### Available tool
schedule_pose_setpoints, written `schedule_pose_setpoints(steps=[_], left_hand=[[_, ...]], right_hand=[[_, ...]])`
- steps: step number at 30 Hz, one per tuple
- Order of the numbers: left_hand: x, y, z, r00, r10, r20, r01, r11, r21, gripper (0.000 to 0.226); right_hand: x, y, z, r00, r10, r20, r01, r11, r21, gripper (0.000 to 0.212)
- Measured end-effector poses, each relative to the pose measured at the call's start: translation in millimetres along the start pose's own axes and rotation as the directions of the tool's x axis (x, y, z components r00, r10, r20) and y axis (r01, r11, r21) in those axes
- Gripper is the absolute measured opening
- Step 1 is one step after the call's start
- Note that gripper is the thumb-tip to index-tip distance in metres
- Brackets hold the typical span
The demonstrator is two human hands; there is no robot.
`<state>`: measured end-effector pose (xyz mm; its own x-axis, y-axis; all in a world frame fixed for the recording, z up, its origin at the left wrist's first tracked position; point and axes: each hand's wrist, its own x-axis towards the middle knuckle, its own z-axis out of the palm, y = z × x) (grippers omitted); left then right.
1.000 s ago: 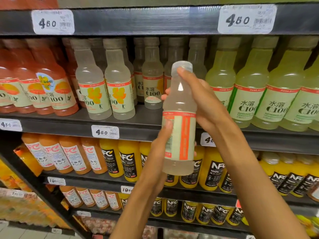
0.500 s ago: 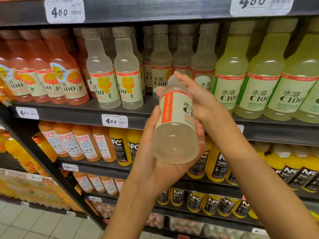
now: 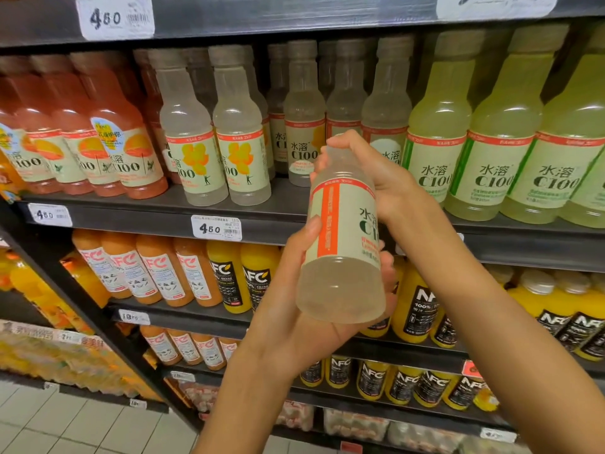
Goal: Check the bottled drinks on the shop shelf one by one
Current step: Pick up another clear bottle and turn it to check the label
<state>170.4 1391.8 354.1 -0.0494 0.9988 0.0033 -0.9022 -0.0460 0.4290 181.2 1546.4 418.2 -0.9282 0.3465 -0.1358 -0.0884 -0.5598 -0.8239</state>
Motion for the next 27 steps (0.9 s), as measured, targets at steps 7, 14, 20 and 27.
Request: schedule_pose_setpoints(steps=[7,14,20,27], left_hand=[[6.2,9.7,-14.8,0.997,-0.040,0.067,0.033,0.994,0.102,0.069],[7.3,19.0,-38.6,0.990,0.102,0.097,-0.132,0.918,0.374,0.068],[4.2,20.7,-30.0,0.921,0.390,0.003,-0.163,0.378,0.911,0.059],[13.6,14.7,-30.1,0.848,0.520,0.104,-0.272,0.259,0.927,0.057]], right_hand=[[1.8,-3.2,5.5,0.989,-0.141,-0.053,0.139,0.990,-0.036,0.012],[-6.2,-9.0,9.0,0.910,-0.411,0.042,0.413,0.903,-0.118,0.012],[-17.7,-11.7,15.0,0.787,-0.604,0.123,0.612,0.740,-0.279,0.019],[-33.5,-9.8,17.7,0.675,-0.690,0.262,0.715,0.523,-0.463,0.025]])
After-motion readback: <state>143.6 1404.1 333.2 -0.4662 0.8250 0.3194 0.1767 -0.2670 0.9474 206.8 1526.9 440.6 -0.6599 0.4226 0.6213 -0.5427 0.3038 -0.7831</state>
